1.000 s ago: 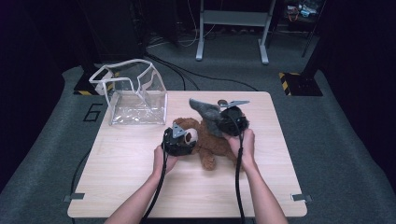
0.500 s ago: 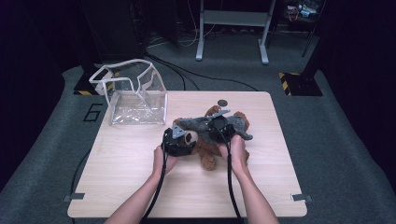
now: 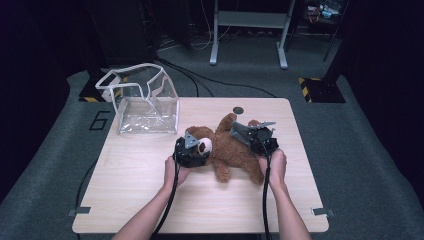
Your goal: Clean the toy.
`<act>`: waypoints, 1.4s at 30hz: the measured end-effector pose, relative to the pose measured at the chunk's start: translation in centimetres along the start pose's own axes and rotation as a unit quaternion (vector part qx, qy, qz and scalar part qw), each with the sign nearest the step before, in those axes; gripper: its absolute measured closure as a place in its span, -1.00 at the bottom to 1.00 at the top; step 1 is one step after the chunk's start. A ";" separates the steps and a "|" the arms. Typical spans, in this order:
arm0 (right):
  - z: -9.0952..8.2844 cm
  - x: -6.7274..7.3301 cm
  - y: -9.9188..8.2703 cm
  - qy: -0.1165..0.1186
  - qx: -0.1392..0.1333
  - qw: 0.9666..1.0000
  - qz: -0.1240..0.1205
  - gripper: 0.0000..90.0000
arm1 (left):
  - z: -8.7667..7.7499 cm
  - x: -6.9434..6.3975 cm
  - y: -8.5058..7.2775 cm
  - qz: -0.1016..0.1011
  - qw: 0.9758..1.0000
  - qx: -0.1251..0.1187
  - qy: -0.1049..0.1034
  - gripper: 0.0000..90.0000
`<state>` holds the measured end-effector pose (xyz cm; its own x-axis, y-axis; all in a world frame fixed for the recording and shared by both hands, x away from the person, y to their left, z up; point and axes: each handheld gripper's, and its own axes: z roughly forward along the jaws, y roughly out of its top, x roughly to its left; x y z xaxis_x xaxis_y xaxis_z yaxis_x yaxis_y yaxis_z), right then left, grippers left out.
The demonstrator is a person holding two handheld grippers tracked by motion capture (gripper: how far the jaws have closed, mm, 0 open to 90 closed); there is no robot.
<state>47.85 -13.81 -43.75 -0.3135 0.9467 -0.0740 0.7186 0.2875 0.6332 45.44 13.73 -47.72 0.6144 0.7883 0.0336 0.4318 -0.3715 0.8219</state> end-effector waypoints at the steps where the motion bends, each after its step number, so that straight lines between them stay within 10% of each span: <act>1: -0.1 -0.4 -0.1 0.009 -0.005 1.000 0.009 0.79 | 0.0 0.0 0.0 0.001 1.000 0.001 0.000 -0.25; 6: -2.5 -0.1 0.6 0.044 -0.048 0.997 0.037 0.79 | 0.0 0.1 0.0 -0.002 1.000 -0.001 -0.001 -0.24; 13: -3.5 4.8 3.1 0.084 -0.068 0.994 -0.025 0.79 | 0.2 0.4 0.3 -0.010 1.000 0.003 -0.003 -0.24; 17: -1.9 7.2 3.5 0.061 -0.042 0.995 -0.064 0.80 | 0.3 0.7 0.6 -0.017 1.000 0.013 -0.010 -0.24; 42: -0.2 5.3 2.9 0.052 -0.018 0.998 -0.036 0.83 | 0.4 0.7 1.4 -0.031 0.999 0.012 -0.012 -0.24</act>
<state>48.12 -8.04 -42.17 -0.4281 0.9028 -0.0410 0.6698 0.3474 0.6563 46.75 13.53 -46.74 0.6015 0.7982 -0.0309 0.4852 -0.3344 0.8079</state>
